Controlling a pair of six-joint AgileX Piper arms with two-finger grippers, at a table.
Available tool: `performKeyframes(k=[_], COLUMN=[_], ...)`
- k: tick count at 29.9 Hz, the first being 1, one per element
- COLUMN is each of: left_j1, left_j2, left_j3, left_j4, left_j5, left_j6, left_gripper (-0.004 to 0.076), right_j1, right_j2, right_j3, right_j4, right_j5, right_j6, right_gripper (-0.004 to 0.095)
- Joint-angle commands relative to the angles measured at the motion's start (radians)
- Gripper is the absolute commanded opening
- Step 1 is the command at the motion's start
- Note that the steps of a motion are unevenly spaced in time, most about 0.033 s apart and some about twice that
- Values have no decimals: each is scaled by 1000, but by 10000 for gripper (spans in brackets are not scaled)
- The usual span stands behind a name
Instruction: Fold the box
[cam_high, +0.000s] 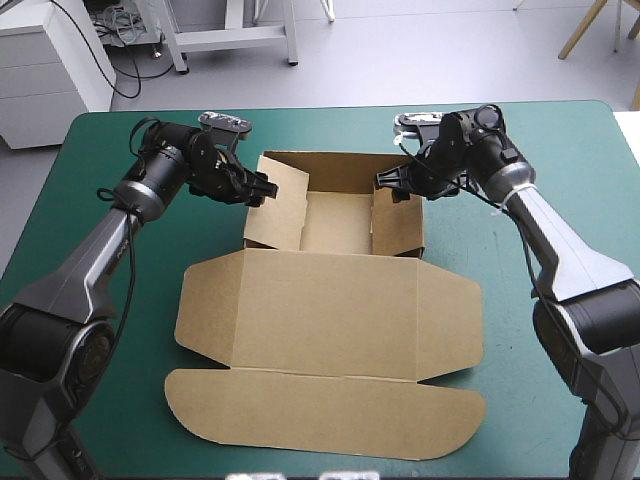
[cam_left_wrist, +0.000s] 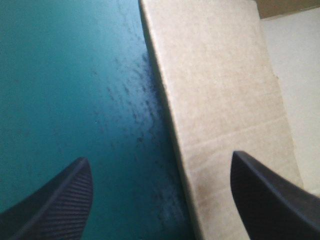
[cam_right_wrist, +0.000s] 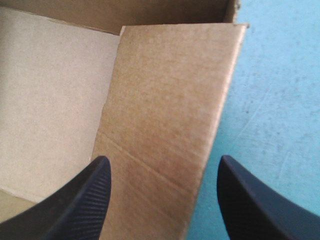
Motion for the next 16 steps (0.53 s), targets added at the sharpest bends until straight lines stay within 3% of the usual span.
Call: performKeyframes(k=[1, 6, 16], left_j1=[-2, -5, -69], left_j2=[-116, -261, -729], left_j3=[-16, 54, 422], left_j4=[7, 3, -9], left_j5=[7, 20, 24], left_j6=[11, 50, 85], left_gripper=[542, 503, 499], right_j1=[-1, -1, -1], right_j2=[-113, -195, -231], right_j3=[-34, -34, -34], right_j4=[-41, -50, -11], right_j5=[21, 59, 104], right_j6=[3, 3, 3], right_gripper=[575, 575, 600])
